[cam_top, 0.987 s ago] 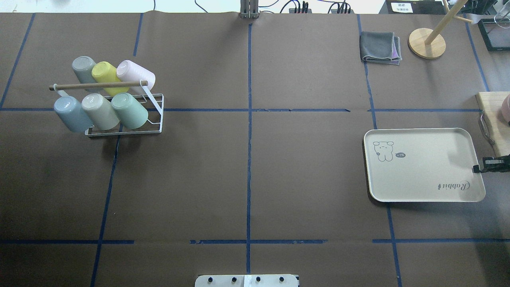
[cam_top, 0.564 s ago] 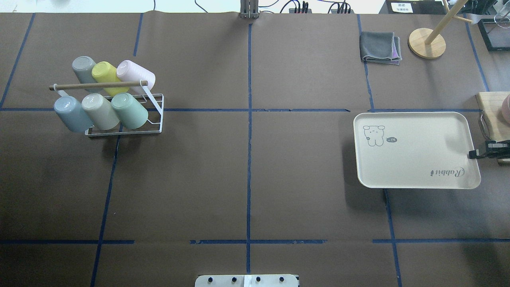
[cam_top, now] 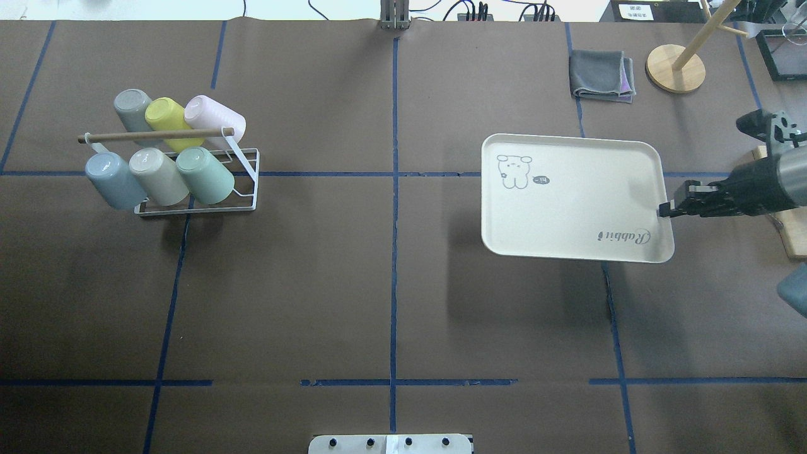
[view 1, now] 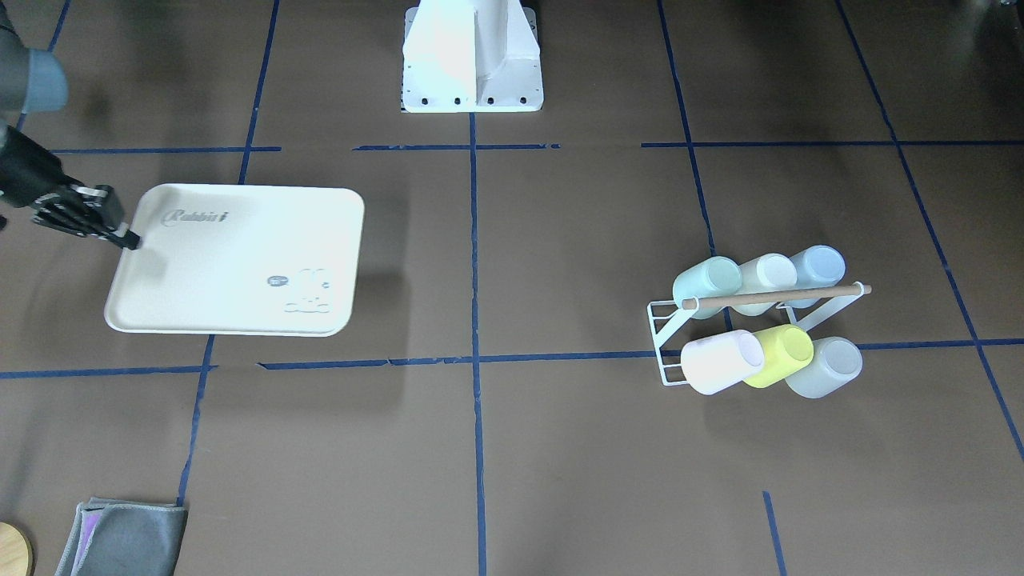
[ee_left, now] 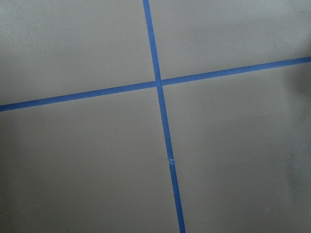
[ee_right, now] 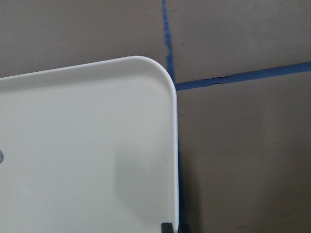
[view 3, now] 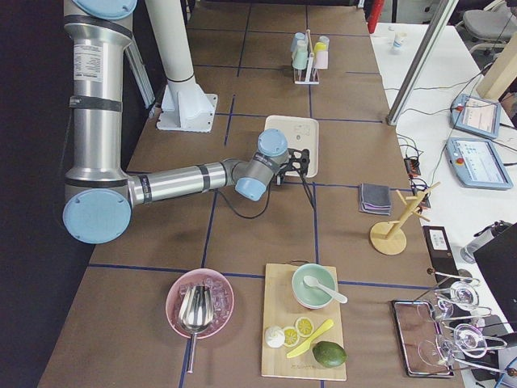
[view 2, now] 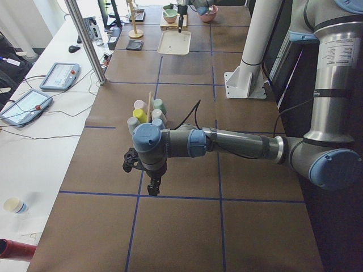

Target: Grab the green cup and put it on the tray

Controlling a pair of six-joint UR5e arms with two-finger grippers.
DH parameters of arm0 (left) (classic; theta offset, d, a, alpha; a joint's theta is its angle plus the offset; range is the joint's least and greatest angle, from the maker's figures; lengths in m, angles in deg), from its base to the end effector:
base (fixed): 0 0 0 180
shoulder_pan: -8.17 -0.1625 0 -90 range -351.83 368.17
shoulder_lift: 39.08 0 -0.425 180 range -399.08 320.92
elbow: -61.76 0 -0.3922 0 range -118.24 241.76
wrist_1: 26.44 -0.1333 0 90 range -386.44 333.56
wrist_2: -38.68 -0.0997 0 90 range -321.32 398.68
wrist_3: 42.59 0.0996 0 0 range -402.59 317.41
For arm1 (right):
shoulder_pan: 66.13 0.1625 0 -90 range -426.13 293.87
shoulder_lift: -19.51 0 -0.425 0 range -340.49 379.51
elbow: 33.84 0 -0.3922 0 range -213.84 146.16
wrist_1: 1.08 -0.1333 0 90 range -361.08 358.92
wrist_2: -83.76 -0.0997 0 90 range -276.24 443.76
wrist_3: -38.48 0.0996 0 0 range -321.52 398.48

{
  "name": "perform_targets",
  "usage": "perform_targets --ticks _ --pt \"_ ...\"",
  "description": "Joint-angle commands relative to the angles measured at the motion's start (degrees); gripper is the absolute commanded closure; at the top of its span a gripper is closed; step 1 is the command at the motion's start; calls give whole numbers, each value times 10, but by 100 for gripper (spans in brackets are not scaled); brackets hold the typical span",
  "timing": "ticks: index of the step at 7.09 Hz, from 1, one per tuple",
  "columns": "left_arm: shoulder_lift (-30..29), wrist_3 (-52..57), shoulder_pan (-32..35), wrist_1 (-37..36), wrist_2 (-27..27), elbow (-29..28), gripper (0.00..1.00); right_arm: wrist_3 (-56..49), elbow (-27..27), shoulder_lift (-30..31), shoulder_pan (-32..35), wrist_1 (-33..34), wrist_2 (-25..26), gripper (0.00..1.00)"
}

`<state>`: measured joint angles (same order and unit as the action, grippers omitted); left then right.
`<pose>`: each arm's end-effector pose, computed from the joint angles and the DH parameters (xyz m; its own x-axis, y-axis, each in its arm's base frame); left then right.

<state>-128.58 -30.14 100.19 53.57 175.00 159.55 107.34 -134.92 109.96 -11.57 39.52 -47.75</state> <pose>-0.0782 -0.4792 0.6111 0.6804 0.1582 -0.7156 -0.1142 0.9874 0.1097 -0.2331 -0.4436 0.4660 0.3701 0.0543 0.9274 -0.1541 0.9881 0.0036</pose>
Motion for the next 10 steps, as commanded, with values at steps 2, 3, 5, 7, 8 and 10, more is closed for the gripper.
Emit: perform_targets --ticks 2,3,5,7,8,10 --pt "0 0 0 1 0 -2 0 106 2 -90 -141 17 128 100" --pt "0 0 0 1 0 -3 0 109 -2 -111 -156 50 143 100" --pt "-1 0 0 1 0 -4 0 116 -2 -139 -198 89 187 100" --pt "-1 0 -1 1 0 -6 0 116 0 -171 -220 131 194 100" --pt "-1 -1 -1 1 0 -4 0 116 1 -174 -229 132 194 100" --pt "-1 -1 -1 1 0 -5 0 116 3 -174 -244 132 200 100"
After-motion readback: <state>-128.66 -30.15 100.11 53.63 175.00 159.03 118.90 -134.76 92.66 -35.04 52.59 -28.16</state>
